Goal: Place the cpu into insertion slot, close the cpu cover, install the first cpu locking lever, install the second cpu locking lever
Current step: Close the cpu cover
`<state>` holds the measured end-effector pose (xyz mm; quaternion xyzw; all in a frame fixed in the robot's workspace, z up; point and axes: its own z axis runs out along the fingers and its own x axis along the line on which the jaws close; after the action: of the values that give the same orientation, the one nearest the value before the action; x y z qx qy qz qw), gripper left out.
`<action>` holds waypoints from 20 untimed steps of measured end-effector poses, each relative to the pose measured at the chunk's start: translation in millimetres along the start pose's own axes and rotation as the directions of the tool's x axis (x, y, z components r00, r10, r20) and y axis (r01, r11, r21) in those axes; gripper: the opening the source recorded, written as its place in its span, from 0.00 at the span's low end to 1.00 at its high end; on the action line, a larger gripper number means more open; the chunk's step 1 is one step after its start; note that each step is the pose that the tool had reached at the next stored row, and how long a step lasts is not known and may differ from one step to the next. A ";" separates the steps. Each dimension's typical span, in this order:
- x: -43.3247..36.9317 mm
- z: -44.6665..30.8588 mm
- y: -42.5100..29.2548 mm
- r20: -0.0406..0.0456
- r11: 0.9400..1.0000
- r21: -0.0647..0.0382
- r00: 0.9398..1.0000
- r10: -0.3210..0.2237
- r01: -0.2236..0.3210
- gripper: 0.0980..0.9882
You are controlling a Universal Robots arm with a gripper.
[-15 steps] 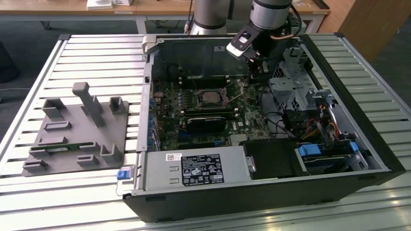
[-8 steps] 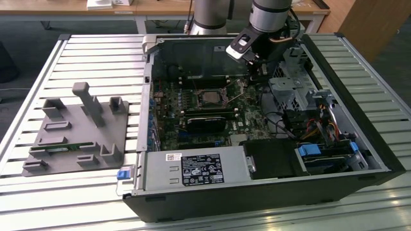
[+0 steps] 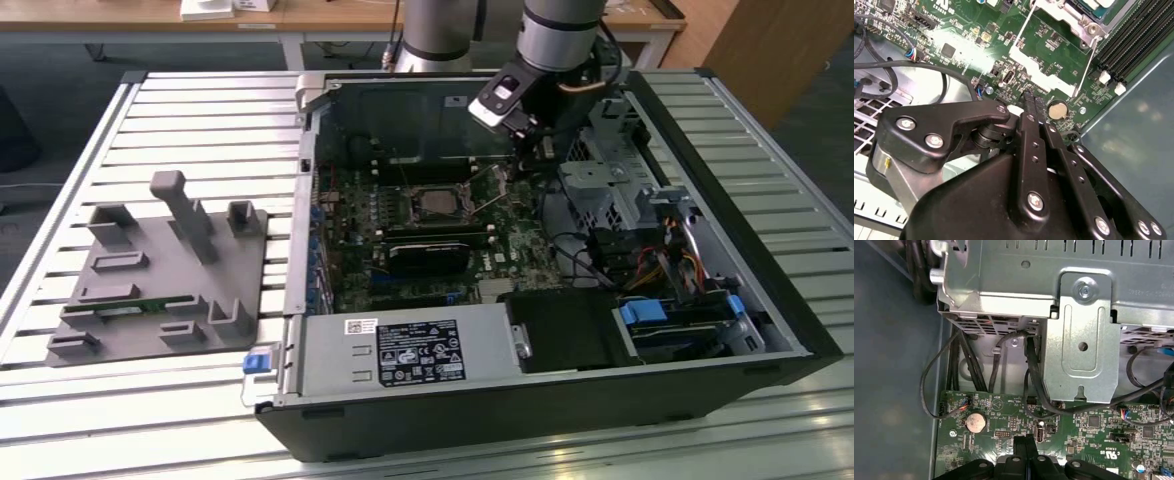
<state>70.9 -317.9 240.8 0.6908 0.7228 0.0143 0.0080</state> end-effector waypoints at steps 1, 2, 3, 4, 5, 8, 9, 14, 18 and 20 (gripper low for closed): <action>0.0 0.9 -1.0 0.000 1.000 0.000 1.000 0.000 0.000 0.01; 0.1 1.4 -2.5 0.000 1.000 0.001 1.000 0.000 0.000 0.01; 0.2 1.7 -4.5 0.000 1.000 0.001 1.000 0.000 0.000 0.01; 0.3 1.8 -6.9 0.000 1.000 0.001 1.000 0.000 0.000 0.01; 0.4 1.8 -9.1 0.000 1.000 0.001 1.000 0.000 0.000 0.01; 0.7 1.7 -15.4 0.000 1.000 0.001 1.000 0.000 0.000 0.01; 0.8 1.6 -17.3 0.000 1.000 0.001 1.000 0.000 0.000 0.01; 1.0 0.8 -22.3 0.000 1.000 0.001 1.000 0.000 0.000 0.01; 1.1 -4.2 -23.6 -0.003 1.000 0.003 1.000 0.000 0.000 0.01; 1.2 -5.6 -25.8 -0.005 1.000 0.003 1.000 0.000 0.000 0.01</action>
<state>44.9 -317.9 245.6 0.6908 0.7229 0.0148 0.0051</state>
